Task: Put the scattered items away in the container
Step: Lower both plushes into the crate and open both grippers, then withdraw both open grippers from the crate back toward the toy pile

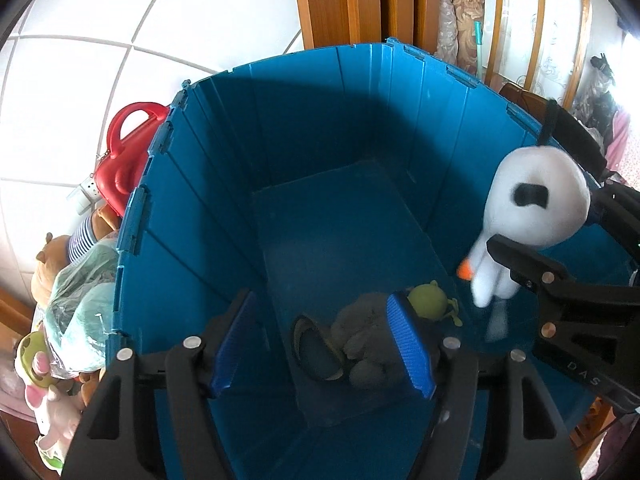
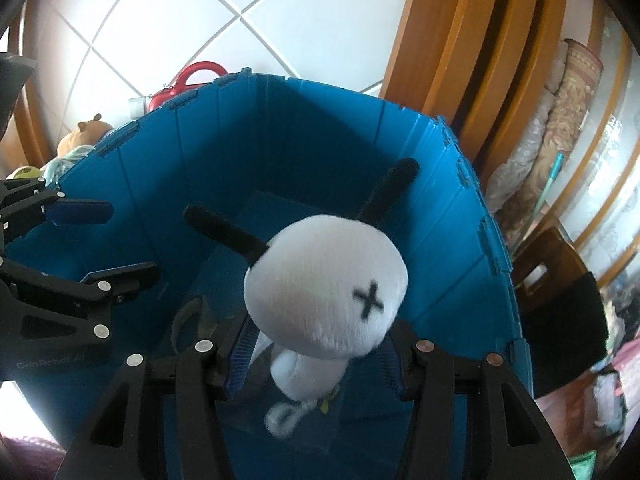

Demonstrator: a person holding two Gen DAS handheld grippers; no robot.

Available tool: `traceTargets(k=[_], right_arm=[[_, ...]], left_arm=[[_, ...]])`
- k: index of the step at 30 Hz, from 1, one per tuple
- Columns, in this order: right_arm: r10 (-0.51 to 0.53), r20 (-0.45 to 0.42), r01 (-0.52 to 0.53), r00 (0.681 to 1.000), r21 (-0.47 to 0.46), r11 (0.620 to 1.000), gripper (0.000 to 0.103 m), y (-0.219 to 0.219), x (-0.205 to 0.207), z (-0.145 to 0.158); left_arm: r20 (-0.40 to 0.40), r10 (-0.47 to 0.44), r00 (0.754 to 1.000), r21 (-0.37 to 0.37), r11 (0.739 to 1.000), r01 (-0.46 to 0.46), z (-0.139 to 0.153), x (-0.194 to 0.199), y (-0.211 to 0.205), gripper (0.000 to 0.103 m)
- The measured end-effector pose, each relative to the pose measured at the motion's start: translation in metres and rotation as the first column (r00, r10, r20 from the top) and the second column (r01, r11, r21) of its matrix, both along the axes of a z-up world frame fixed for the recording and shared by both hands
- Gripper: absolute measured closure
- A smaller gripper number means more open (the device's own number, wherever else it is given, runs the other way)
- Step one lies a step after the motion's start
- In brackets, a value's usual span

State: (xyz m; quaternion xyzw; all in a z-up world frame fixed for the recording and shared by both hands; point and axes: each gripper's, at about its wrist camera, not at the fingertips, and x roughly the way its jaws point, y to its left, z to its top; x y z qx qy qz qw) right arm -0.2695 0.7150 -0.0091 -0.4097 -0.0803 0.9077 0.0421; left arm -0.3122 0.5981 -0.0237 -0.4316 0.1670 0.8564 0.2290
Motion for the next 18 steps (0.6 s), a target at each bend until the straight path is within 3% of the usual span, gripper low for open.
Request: traceTargets(k=[3,5,18], right_arm=[[-0.002,-0.005,0.002,1.0,0.008,1.0,0.036,-0.0013,0.0004,0.0013],[-0.003,-0.015,0.003,1.0,0.019,1.0,0.017,-0.0031,0.0017,0.0028],[-0.011,-0.027,0.011,1.0,0.027,1.0,0.014,-0.0037,0.0037,0.0051]], left_arm=[[-0.002,0.002,1.0,0.003,1.0,-0.002,0.0003,0.0007,-0.0007,0.036],[-0.004,0.005,1.0,0.006,1.0,-0.005,0.0005,0.0012,-0.0014,0.036],[-0.012,0.013,1.0,0.022,1.0,-0.013,0.0024,0.0036,-0.0051,0.036]])
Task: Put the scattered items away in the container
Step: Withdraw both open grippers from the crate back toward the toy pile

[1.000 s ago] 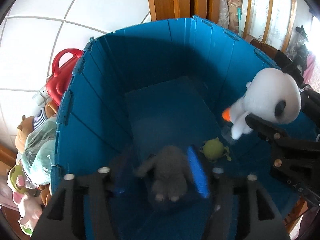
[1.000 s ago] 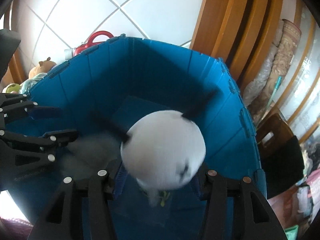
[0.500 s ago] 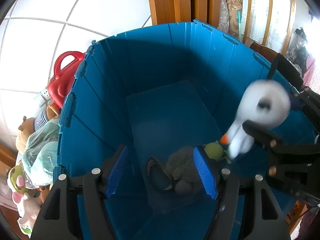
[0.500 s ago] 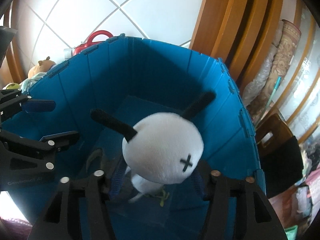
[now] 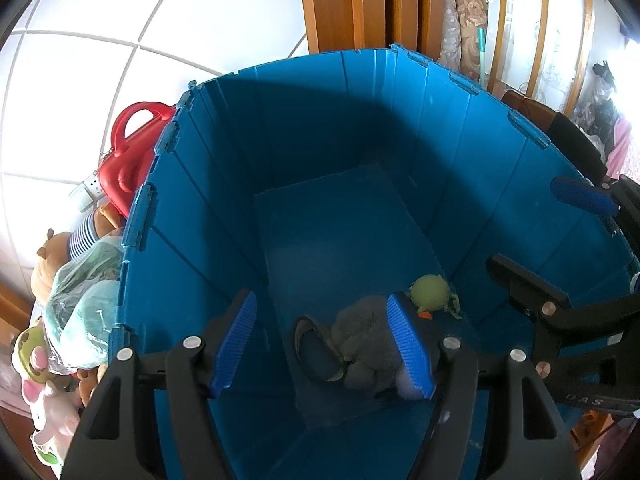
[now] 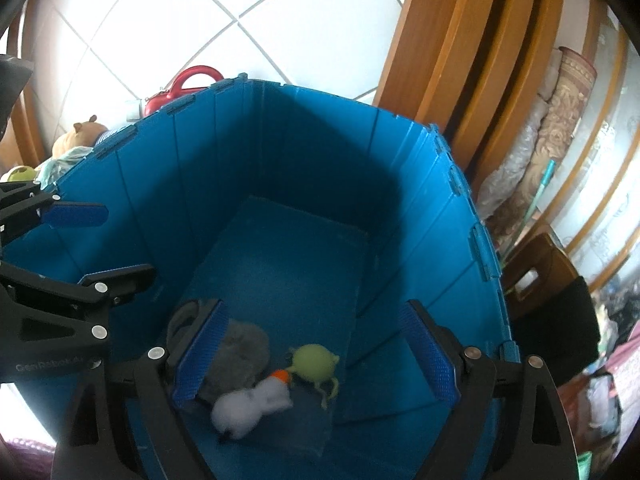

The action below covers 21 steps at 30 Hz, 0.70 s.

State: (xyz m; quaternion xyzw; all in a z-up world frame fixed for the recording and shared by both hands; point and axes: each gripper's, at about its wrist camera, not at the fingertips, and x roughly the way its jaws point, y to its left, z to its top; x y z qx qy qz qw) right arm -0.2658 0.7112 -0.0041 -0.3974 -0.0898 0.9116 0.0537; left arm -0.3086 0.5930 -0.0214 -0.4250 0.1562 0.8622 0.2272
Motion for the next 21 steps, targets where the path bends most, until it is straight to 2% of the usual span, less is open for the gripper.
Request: traceTargets(k=[6,10,21], right_arm=[[-0.003,-0.014,0.003,1.0,0.007,1.0,0.014,0.0,0.003,0.002],[-0.004,-0.029,0.004,1.0,-0.005,1.0,0.008,-0.001,0.01,0.004],[0.012,-0.077,-0.012,0.997,-0.009,1.0,0.008,-0.021,0.047,0.015]], left_arm=[[-0.011,0.024,1.0,0.01,1.0,-0.024,0.001,0.004,-0.008,0.036],[-0.026,0.041,0.999,0.021,0.999,-0.041,0.006,0.012,-0.016,0.036],[-0.066,0.037,0.997,0.041,0.999,-0.034,0.018,0.053,-0.029,0.036]])
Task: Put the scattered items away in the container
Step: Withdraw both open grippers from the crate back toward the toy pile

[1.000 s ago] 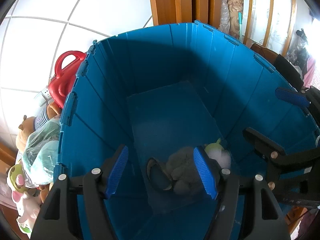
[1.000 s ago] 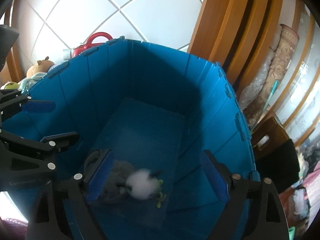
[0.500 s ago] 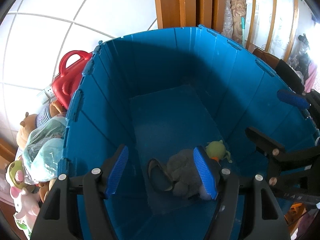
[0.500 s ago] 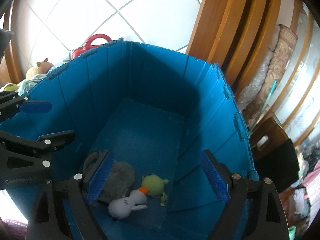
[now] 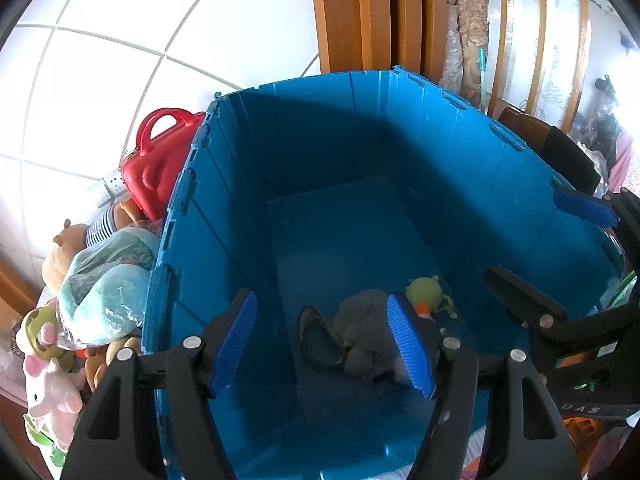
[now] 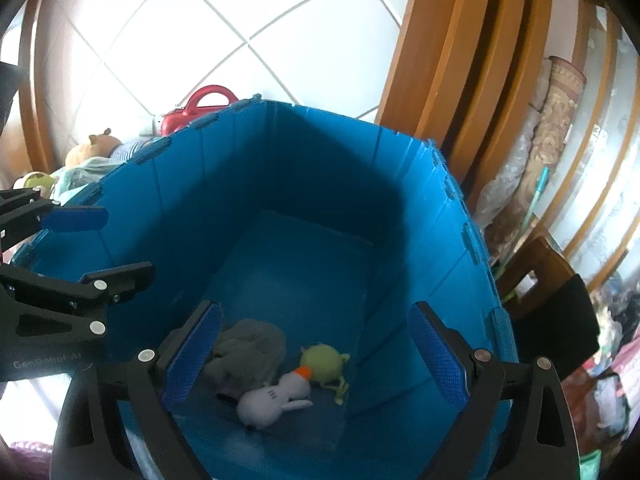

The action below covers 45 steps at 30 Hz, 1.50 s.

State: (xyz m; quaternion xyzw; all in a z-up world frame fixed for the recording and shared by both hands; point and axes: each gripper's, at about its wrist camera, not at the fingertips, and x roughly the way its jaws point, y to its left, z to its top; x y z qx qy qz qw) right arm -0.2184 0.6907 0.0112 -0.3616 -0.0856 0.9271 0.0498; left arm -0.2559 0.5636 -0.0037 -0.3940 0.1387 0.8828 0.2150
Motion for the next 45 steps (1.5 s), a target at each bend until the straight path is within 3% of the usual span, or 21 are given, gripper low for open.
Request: traceTargets(k=[5,28,36,45], right_arm=[[-0.018,-0.019,0.018,1.0,0.003,1.0,0.003,-0.006,0.017,0.002],[-0.002,-0.1,0.002,0.995,0.008,1.0,0.001,-0.061,0.1,-0.007],[0.04,-0.124,-0.039,0.991,0.01,0.999,0.0,-0.112,0.116,-0.006],[0.187,-0.086,-0.185,0.979,0.028,0.982,0.0,-0.222,0.115,-0.019]], left_arm=[[-0.011,0.004,1.0,0.01,1.0,-0.004,-0.001,0.015,-0.01,0.036],[-0.113,0.054,0.992,0.088,0.995,-0.044,-0.006,0.096,-0.083,0.036],[-0.097,0.126,0.987,0.104,0.988,-0.115,-0.015,0.118,-0.152,0.036],[-0.073,0.27,0.96,0.088,0.961,-0.264,-0.028,0.135,-0.264,0.036]])
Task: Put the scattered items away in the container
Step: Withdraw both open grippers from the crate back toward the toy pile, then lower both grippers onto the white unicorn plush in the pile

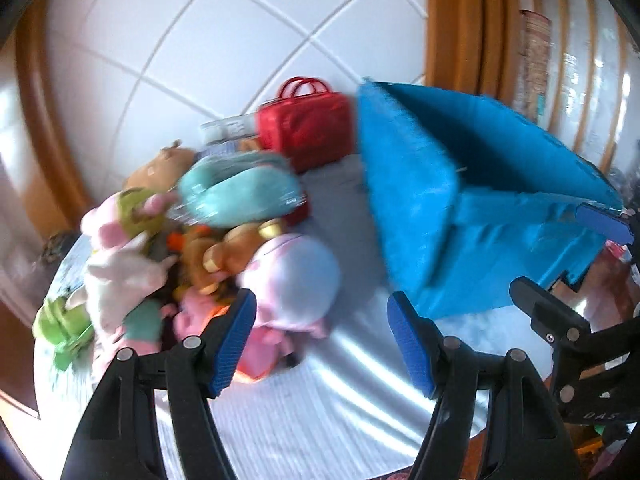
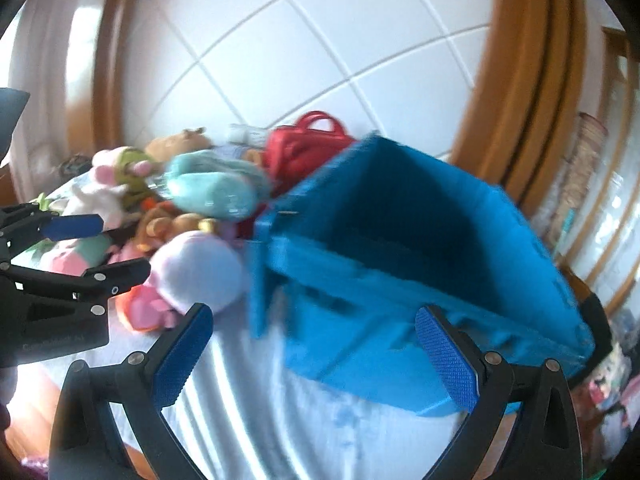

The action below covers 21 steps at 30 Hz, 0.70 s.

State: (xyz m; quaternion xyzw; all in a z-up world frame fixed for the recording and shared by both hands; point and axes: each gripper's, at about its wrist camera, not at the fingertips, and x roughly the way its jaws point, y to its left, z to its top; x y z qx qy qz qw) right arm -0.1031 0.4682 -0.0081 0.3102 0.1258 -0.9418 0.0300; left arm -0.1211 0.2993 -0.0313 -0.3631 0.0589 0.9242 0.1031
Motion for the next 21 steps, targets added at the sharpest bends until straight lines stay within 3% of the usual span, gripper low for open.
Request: traceTargets(k=[11,21], right_arm=[[0.131,0.029,-0.13,0.991,-0.033,0.991,0.001,-0.129,-0.005,-0.023],[0.245,0.064,-0.245,0.967,-0.017,0.969,0.0,-0.209,-0.027,-0.032]], left_arm=[[0.026,0.159,0.987,-0.04,0.987,-0.158,-0.022,0.021,-0.132,0.036],[0.068,0.308,0.949,-0.022,0.951,-0.307,-0.037,0.022,-0.214,0.036]])
